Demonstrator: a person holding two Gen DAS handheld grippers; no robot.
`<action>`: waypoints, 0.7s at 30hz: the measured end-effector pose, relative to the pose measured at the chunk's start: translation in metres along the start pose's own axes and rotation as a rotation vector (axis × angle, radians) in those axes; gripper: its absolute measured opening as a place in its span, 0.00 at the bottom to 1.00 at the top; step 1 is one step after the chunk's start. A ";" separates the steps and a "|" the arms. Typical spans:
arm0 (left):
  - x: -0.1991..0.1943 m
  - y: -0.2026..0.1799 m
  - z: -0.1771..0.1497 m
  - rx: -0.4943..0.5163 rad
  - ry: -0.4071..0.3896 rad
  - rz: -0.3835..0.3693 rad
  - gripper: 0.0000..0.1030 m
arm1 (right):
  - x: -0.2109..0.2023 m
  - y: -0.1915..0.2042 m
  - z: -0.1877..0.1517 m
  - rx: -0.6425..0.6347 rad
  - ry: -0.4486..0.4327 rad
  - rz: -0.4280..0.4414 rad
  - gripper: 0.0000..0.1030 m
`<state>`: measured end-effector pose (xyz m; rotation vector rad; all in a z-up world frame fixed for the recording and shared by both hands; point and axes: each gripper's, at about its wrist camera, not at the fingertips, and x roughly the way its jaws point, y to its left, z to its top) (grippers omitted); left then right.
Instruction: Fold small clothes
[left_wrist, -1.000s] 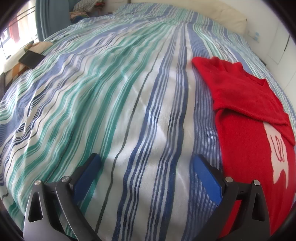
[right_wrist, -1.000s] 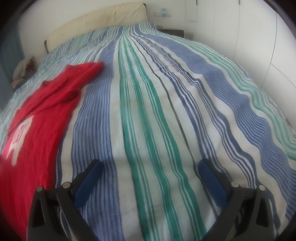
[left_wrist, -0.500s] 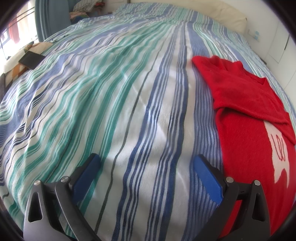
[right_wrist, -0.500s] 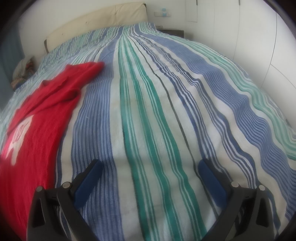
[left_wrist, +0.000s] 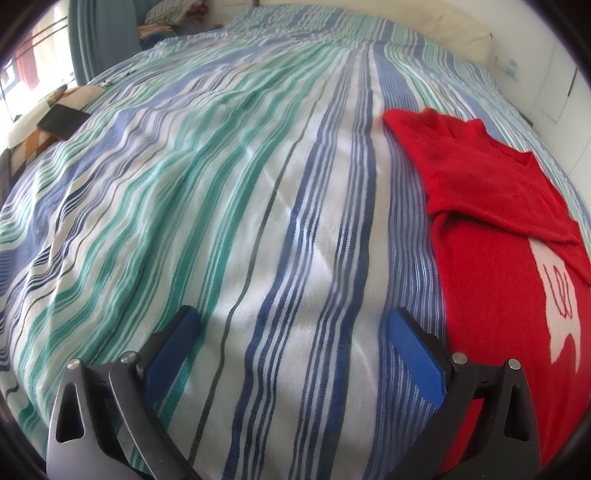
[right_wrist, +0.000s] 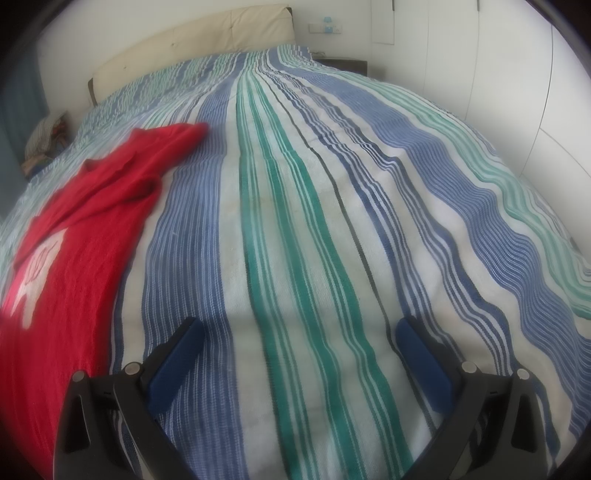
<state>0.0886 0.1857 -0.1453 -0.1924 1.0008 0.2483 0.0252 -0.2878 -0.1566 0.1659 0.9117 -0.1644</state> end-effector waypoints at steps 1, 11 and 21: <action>0.000 0.000 0.000 0.000 0.000 0.000 0.99 | 0.000 0.000 0.000 0.000 0.000 0.000 1.00; -0.035 0.002 -0.004 0.007 0.101 -0.161 0.98 | -0.013 -0.006 0.021 0.016 0.034 0.074 0.96; -0.082 -0.041 -0.095 0.172 0.404 -0.383 0.91 | -0.075 0.024 -0.005 -0.081 0.453 0.612 0.92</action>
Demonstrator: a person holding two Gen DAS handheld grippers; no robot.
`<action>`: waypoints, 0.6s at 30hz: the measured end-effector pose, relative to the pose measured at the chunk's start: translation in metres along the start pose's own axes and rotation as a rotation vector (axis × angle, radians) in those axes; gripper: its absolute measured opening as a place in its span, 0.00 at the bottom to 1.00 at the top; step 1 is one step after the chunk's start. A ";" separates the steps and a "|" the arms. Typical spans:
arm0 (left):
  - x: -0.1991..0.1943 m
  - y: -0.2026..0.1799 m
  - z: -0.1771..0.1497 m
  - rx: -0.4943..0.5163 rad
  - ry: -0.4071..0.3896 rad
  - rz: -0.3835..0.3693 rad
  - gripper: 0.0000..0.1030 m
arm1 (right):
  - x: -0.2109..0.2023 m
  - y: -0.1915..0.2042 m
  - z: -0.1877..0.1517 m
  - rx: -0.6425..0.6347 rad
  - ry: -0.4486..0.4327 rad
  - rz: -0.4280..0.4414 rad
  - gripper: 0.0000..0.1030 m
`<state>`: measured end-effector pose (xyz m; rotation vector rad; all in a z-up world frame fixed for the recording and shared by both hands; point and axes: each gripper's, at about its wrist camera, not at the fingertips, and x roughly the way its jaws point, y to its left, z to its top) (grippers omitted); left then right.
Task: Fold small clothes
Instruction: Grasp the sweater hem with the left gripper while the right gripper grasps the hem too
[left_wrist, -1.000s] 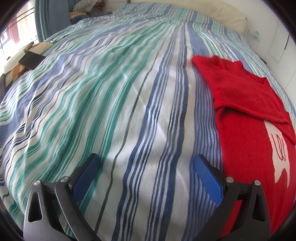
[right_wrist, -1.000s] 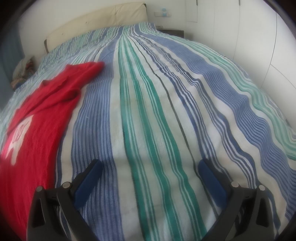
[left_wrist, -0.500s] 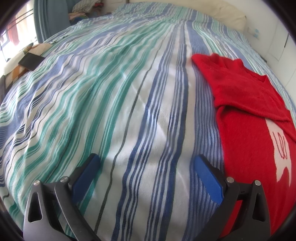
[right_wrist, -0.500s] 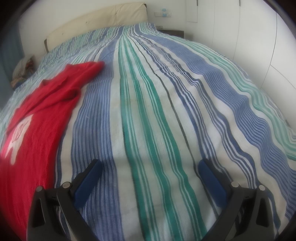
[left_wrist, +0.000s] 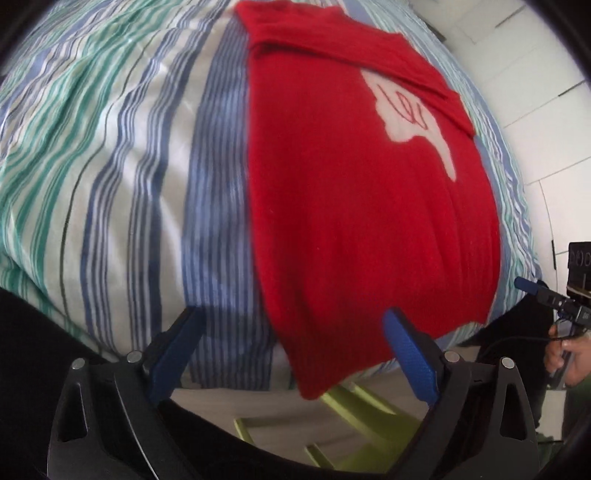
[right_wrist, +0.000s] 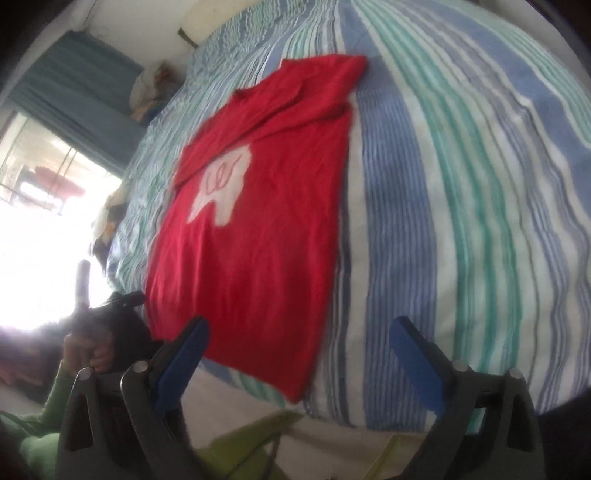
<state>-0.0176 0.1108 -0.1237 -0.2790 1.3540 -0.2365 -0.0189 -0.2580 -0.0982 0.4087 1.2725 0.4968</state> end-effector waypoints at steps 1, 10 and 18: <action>0.003 -0.005 -0.002 0.005 0.010 -0.009 0.87 | 0.008 0.005 -0.009 -0.011 0.048 0.015 0.89; 0.027 -0.014 -0.016 -0.018 0.172 -0.010 0.43 | 0.063 -0.013 -0.033 0.096 0.164 0.049 0.72; 0.004 -0.012 -0.027 -0.043 0.200 -0.040 0.03 | 0.050 -0.009 -0.034 0.083 0.135 0.078 0.05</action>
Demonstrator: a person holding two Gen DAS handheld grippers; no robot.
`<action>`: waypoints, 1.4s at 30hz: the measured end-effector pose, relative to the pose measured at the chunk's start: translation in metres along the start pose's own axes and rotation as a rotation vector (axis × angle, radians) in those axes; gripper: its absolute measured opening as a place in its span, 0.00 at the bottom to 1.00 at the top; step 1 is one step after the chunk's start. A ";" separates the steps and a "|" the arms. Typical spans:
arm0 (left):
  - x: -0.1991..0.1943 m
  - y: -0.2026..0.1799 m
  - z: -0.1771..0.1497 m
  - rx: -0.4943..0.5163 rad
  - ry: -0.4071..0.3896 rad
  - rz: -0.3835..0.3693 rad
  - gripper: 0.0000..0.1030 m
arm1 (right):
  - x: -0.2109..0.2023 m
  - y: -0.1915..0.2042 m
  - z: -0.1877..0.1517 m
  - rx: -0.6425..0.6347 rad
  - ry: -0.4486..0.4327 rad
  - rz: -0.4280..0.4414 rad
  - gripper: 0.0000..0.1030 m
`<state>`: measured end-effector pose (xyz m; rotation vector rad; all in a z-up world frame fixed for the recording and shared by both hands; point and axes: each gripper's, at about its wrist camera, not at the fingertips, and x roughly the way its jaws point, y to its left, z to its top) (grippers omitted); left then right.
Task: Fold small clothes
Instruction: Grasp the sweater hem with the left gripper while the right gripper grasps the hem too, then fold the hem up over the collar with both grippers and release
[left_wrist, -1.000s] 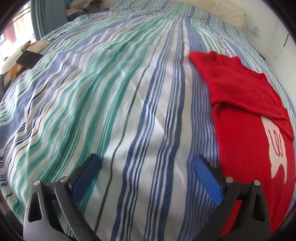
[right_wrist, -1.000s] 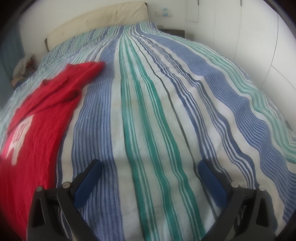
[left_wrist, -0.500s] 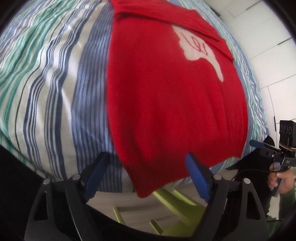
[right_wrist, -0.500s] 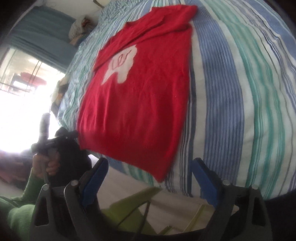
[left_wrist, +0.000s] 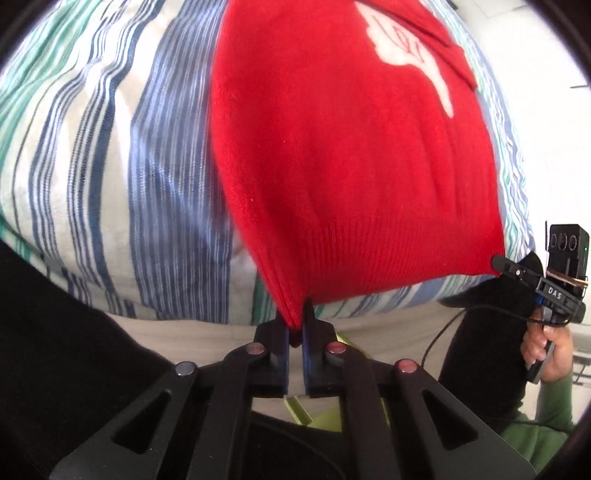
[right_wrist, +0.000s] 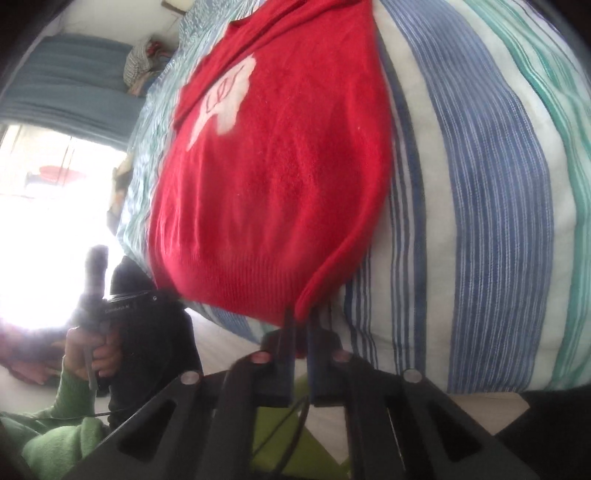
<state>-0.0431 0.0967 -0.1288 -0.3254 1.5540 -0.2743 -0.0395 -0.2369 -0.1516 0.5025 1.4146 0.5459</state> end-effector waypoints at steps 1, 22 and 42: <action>-0.009 -0.001 0.002 0.006 -0.009 -0.016 0.03 | -0.007 0.003 -0.001 -0.002 -0.015 0.004 0.05; -0.089 0.006 0.336 -0.094 -0.441 -0.019 0.30 | -0.063 0.043 0.313 -0.046 -0.537 -0.081 0.06; -0.048 0.023 0.184 0.018 -0.483 0.137 0.81 | -0.014 -0.001 0.202 -0.151 -0.357 -0.283 0.25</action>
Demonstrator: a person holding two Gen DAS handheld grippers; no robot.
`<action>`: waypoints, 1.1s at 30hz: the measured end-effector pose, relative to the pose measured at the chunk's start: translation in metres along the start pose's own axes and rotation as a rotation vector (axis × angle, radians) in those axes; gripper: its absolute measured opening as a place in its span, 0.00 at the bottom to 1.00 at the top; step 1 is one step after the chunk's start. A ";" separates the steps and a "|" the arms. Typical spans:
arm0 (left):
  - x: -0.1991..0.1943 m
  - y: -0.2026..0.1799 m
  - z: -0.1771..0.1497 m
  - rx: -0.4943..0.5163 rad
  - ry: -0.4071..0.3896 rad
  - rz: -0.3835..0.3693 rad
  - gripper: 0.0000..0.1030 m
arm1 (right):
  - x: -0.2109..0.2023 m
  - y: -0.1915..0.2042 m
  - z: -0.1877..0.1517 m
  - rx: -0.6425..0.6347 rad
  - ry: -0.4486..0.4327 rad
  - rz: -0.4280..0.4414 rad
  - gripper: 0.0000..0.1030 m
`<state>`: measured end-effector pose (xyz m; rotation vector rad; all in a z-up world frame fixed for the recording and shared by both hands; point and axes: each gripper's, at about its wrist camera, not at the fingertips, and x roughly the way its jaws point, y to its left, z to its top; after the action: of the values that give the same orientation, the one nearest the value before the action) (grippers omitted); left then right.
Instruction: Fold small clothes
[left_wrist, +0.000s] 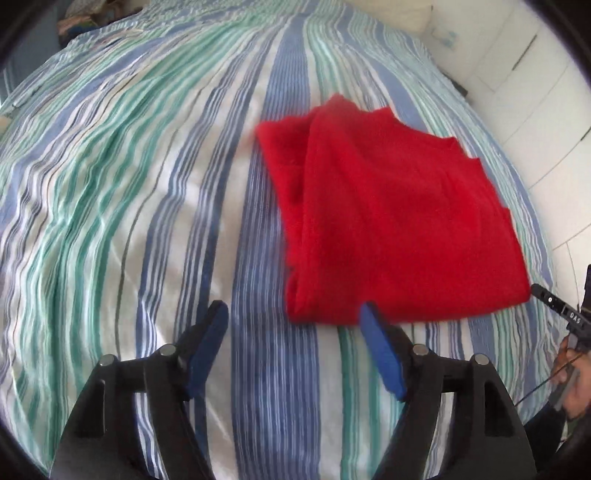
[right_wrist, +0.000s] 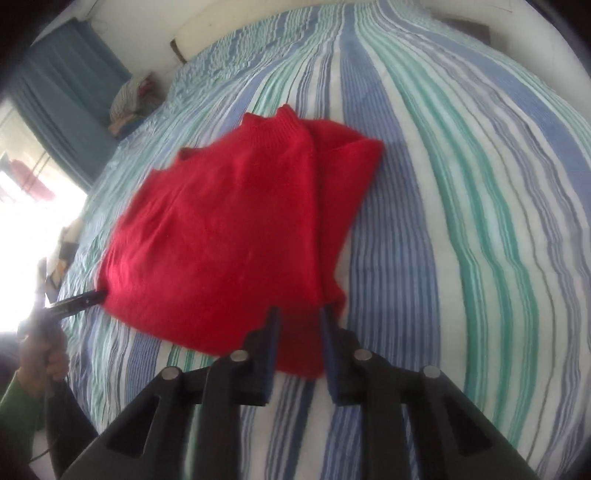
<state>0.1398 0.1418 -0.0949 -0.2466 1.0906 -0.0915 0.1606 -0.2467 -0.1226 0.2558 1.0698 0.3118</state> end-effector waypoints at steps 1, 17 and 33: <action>-0.012 -0.006 -0.007 0.005 -0.037 -0.004 0.89 | -0.014 0.000 -0.007 -0.004 -0.032 -0.006 0.28; 0.023 -0.087 -0.092 0.143 -0.098 0.128 0.94 | -0.034 0.034 -0.107 -0.124 -0.183 -0.210 0.57; 0.031 -0.092 -0.099 0.170 -0.109 0.163 0.99 | -0.018 0.023 -0.122 -0.082 -0.190 -0.214 0.60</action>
<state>0.0710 0.0316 -0.1431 -0.0093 0.9843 -0.0242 0.0417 -0.2254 -0.1554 0.0938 0.8852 0.1358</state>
